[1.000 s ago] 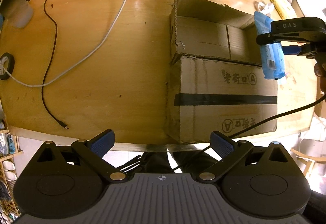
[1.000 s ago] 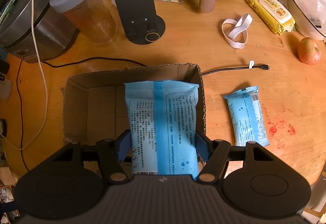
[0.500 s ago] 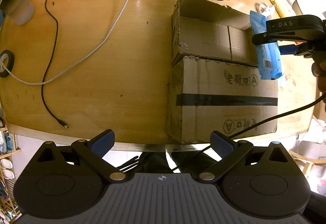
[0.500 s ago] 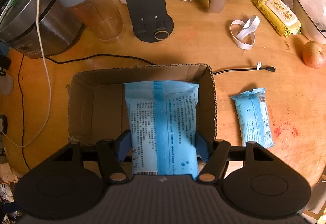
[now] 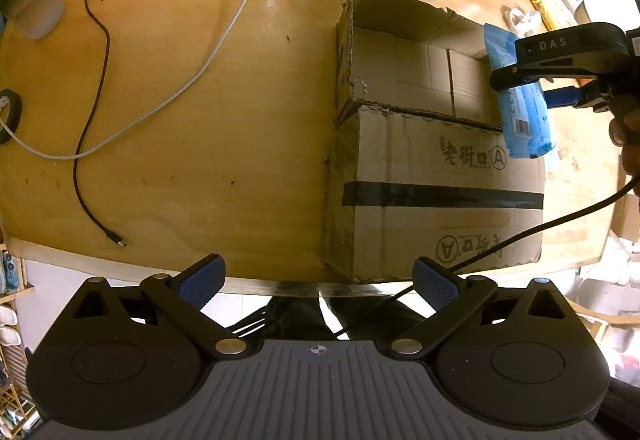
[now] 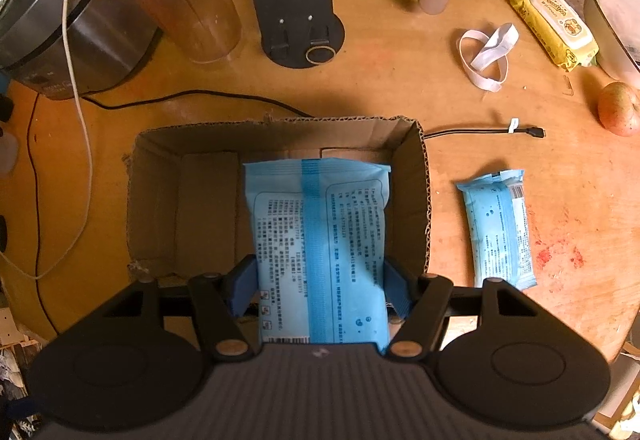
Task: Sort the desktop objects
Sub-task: 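Lower the larger blue packet into the box and open the right gripper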
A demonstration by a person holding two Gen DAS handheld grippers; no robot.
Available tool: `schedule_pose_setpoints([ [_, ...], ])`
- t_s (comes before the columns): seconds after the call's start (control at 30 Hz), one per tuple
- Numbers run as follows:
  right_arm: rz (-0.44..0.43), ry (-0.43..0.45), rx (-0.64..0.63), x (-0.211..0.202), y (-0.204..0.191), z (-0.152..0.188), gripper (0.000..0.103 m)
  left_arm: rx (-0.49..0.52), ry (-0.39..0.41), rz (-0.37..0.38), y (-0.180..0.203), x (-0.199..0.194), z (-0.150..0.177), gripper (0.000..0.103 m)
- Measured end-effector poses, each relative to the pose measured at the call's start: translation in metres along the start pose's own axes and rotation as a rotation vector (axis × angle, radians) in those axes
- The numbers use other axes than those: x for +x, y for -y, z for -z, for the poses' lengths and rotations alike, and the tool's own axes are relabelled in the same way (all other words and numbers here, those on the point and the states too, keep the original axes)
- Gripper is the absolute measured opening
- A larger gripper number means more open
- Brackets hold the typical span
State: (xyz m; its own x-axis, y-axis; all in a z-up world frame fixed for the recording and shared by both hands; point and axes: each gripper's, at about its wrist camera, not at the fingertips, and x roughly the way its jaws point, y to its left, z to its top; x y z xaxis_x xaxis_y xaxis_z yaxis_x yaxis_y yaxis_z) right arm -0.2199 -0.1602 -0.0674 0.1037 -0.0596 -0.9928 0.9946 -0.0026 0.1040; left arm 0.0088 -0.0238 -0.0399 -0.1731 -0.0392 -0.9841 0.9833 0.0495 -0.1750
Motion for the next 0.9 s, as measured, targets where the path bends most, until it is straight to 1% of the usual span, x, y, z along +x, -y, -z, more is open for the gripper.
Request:
schedule_pose_setpoints([
  [0.5, 0.002, -0.036, 0.005, 0.006, 0.004, -0.015, 0.066, -0.012, -0.003, 0.006, 0.000, 0.002, -0.001, 0.103],
  [0.9, -0.006, -0.037, 0.007, 0.009, 0.007, -0.028, 0.066, -0.017, -0.008, -0.001, -0.001, 0.004, -0.005, 0.103],
])
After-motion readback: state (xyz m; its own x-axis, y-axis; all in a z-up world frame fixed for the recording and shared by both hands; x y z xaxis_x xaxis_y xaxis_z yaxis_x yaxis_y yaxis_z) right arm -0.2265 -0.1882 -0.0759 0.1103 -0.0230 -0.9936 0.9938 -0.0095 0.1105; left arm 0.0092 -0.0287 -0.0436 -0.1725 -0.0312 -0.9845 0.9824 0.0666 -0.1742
